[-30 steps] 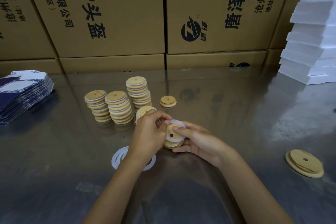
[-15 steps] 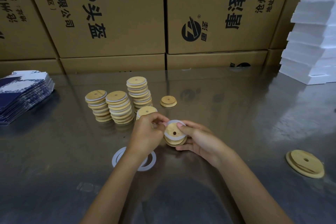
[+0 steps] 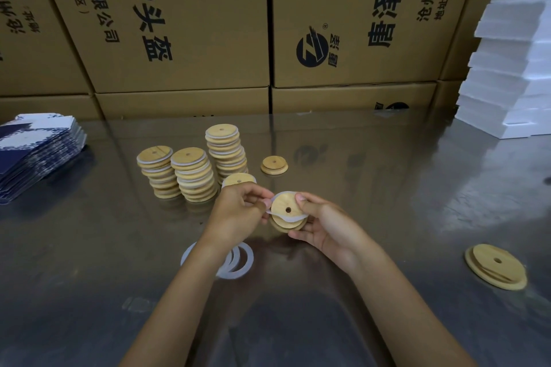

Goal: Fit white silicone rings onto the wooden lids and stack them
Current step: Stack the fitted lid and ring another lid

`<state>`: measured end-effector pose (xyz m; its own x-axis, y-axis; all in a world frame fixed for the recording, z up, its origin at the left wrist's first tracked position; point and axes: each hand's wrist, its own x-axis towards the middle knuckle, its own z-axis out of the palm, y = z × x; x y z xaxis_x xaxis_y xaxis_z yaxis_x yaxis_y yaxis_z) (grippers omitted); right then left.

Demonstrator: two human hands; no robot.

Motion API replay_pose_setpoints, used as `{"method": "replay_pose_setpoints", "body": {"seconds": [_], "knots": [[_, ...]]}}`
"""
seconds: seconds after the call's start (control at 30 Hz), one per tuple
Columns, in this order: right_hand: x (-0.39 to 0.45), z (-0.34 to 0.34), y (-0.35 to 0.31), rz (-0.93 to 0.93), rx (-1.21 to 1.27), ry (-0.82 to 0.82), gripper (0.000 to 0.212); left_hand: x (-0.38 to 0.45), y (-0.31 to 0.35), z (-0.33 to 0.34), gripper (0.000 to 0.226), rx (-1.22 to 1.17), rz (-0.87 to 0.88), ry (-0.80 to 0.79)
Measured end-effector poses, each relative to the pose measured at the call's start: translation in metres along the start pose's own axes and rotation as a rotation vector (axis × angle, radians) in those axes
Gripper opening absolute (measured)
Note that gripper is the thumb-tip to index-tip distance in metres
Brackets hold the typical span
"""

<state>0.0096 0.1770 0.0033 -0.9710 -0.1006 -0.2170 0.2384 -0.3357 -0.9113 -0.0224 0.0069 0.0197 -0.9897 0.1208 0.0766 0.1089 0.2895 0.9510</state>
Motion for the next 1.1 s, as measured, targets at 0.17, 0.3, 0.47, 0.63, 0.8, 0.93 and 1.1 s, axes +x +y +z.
{"method": "replay_pose_setpoints", "body": {"seconds": [0.17, 0.3, 0.47, 0.63, 0.8, 0.93, 1.1], "knots": [[-0.001, 0.0, 0.002, -0.034, -0.016, 0.028, 0.024, -0.003, 0.0, 0.007, 0.015, -0.031, 0.013, 0.023], [-0.001, 0.001, 0.002, -0.081, -0.012, 0.046, 0.028, -0.007, 0.0, 0.015, 0.015, -0.067, 0.026, 0.063], [-0.001, 0.003, -0.001, -0.158, 0.021, 0.042, 0.028, -0.009, 0.0, 0.024, 0.01, -0.077, 0.0, 0.122], [-0.003, 0.001, -0.004, -0.159, 0.041, 0.0, 0.03, -0.009, 0.002, 0.022, 0.011, -0.059, 0.076, 0.217], [-0.002, 0.003, 0.001, -0.157, -0.142, 0.102, 0.023, -0.01, 0.002, 0.021, 0.01, -0.004, 0.109, 0.238], [-0.002, -0.001, 0.0, -0.129, -0.078, 0.067, 0.026, -0.007, 0.004, 0.015, 0.015, -0.147, 0.02, 0.174], [-0.001, -0.003, 0.0, -0.134, -0.018, 0.089, 0.023, -0.007, 0.003, 0.015, 0.013, -0.058, 0.016, 0.119]]}}
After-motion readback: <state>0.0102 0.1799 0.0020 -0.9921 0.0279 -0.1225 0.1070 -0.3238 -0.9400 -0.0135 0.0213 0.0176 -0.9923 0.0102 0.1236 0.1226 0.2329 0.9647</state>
